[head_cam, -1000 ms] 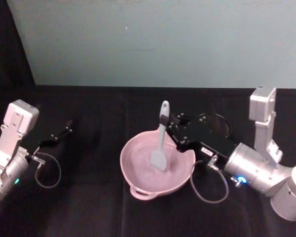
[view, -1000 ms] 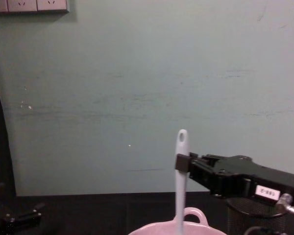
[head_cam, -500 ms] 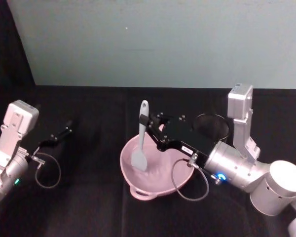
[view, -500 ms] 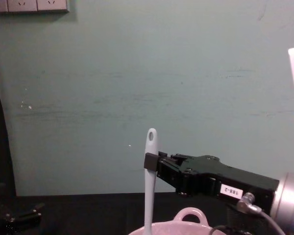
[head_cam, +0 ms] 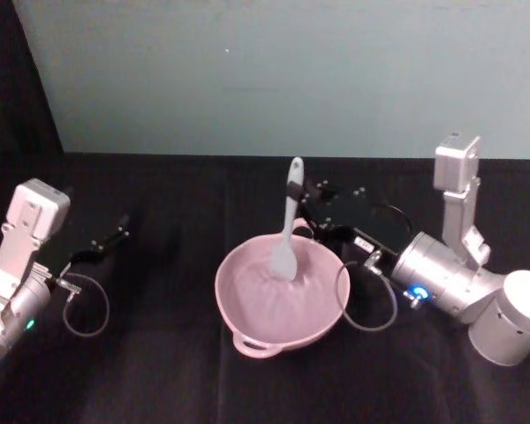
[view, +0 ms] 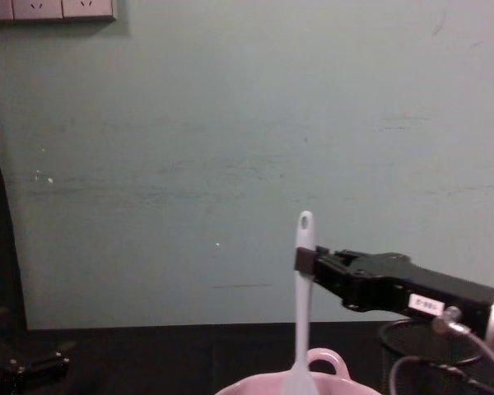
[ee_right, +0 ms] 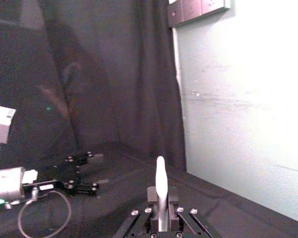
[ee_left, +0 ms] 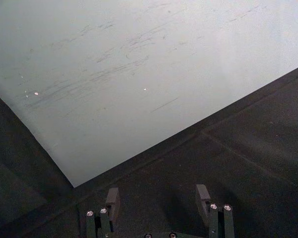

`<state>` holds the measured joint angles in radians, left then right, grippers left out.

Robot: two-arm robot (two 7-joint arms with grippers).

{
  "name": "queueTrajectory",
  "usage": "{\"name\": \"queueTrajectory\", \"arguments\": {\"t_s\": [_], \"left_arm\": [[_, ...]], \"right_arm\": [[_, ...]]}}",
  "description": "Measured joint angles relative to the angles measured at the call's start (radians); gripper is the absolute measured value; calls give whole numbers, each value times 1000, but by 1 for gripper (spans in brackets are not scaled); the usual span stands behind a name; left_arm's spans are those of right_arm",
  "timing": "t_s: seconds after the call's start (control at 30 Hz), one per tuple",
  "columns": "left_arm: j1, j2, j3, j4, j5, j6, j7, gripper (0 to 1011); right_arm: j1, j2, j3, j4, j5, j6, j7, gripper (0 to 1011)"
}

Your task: Use the one hand to pick up the spoon and stir the clear water in the bowl.

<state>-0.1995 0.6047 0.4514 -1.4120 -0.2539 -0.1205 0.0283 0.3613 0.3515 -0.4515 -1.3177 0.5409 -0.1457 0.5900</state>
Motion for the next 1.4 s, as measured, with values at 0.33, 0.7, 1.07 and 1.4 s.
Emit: {"name": "queueTrajectory", "arguments": {"t_s": [0.33,0.7,1.07,1.4], "left_arm": [[0,0,0,0,0,0,0,1005],[0,0,0,0,0,0,0,1005],[0,0,0,0,0,0,0,1005],[0,0,0,0,0,0,0,1005]], "right_arm": [[-43,56,22,-73,-29,20,-22,117],[-79,75,-15,-159,-60,49,-11,117],[-76,32,-48,-162,-51,36,1,117],[-41,-14,-40,-75,-6,15,14,117]]}}
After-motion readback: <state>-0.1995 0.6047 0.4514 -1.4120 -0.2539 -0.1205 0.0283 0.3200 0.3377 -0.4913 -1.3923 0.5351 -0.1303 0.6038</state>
